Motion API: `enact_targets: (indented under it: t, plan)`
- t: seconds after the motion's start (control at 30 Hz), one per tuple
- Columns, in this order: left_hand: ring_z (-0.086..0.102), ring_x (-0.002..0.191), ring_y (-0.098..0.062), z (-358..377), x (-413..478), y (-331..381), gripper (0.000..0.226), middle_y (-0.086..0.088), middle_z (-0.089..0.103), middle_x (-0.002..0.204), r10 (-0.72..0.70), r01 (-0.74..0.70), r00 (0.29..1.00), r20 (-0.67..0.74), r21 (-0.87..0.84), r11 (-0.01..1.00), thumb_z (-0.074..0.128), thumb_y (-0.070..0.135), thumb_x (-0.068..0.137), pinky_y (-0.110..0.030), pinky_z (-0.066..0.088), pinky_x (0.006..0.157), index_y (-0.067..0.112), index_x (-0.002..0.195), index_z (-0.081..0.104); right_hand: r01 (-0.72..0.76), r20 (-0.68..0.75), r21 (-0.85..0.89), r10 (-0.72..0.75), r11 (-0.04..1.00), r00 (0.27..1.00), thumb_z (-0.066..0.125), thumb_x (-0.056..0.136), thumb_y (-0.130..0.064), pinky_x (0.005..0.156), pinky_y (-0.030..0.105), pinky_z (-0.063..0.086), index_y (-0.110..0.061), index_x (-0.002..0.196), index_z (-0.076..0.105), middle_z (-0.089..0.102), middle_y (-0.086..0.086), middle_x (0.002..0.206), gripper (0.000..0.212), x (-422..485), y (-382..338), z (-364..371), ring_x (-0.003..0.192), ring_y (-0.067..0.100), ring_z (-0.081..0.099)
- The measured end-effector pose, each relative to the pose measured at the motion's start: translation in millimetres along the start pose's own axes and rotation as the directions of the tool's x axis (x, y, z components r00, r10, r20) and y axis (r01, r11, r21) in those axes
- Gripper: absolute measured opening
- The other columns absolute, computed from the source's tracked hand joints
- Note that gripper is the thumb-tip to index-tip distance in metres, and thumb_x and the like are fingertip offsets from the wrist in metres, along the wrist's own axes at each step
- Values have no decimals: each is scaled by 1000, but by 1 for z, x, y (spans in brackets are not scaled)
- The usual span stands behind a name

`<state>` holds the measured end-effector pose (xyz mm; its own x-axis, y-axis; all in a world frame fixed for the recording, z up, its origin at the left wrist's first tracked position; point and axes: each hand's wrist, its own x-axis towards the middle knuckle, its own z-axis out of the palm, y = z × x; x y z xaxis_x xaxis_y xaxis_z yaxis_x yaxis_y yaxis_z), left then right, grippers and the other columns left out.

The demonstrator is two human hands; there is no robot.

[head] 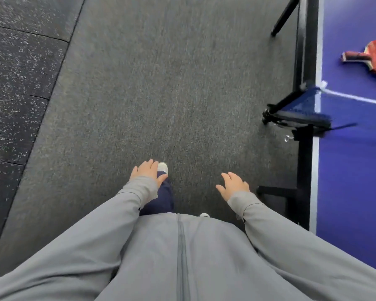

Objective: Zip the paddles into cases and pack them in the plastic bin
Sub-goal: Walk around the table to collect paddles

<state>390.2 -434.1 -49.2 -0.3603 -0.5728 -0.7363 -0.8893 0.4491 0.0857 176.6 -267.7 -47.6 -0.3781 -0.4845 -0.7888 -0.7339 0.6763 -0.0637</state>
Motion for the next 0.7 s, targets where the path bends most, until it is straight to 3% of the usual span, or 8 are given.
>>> enact_targets:
  t: [0.17,0.3,0.4,0.7]
  plan:
    - [19,144,-22,-77,59,-62,70,-4,17,158,-38,38,999,8,0,999,36,55,94,-39,20,116,15,148,21,43,-7,44,-43,998,999,38,99,-43,117,44,18,-20,150,19,15,2,159,59,43,-80,-68,146,20,12]
    - [26,142,-22,-130,96,-84,67,-4,26,155,-44,43,999,14,51,998,35,55,94,-39,25,115,15,147,26,81,-66,86,-75,993,995,40,98,-42,115,44,23,-20,149,21,28,3,154,58,72,-119,-120,142,22,25]
    - [31,139,-21,-159,120,-82,65,-2,33,152,-28,26,999,31,78,997,36,55,94,-39,27,114,17,146,29,73,-51,61,-69,995,996,39,98,-42,113,44,25,-21,149,21,32,3,151,58,92,-128,-148,139,24,30]
    - [28,141,-18,-234,202,-19,63,1,29,154,30,-36,999,38,171,985,32,55,95,-37,22,115,20,147,26,4,-30,82,-2,997,1000,40,96,-43,112,44,24,-23,141,33,39,0,144,50,170,-101,-218,136,22,33]
